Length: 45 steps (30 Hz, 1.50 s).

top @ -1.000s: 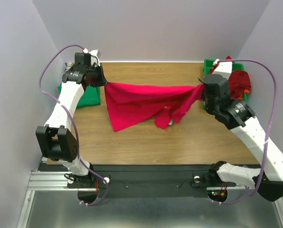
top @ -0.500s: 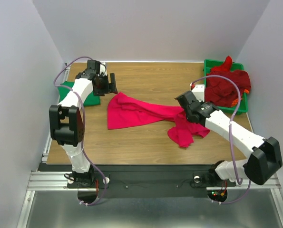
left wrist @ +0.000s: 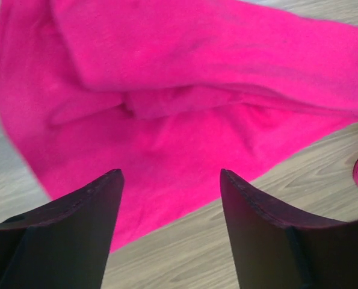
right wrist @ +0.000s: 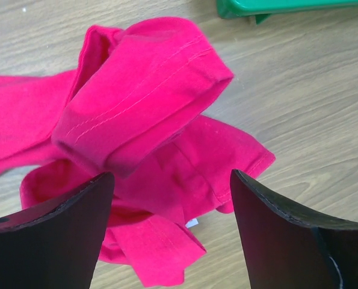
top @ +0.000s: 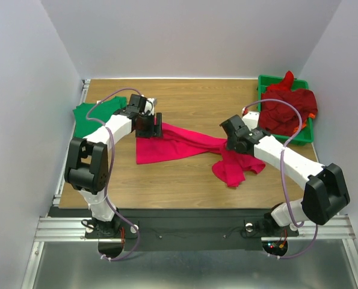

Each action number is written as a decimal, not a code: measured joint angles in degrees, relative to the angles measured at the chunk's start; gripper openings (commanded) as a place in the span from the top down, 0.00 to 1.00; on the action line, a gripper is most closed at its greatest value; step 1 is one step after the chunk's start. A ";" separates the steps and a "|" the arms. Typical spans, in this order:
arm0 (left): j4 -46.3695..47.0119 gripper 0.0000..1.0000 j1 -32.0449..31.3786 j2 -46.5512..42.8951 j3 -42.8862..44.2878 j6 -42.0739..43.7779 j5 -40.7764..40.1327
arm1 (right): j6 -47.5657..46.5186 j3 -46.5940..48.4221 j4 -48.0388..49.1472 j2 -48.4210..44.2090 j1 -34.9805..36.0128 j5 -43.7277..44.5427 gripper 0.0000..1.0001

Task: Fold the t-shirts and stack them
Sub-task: Flatten the tshirt out

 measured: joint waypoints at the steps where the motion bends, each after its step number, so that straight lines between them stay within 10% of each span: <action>1: 0.70 0.29 -0.39 0.57 0.00 0.00 -0.02 | 0.20 0.00 0.11 0.00 -0.31 -0.28 0.16; 28: 6.60 0.44 -1.77 11.78 4.15 -0.13 -5.55 | 2.91 1.07 0.52 -3.17 -3.04 -4.50 0.16; 45: 6.99 0.86 -2.54 12.20 4.76 -0.66 -4.39 | 3.32 -0.15 0.70 -5.88 -4.66 -5.11 0.16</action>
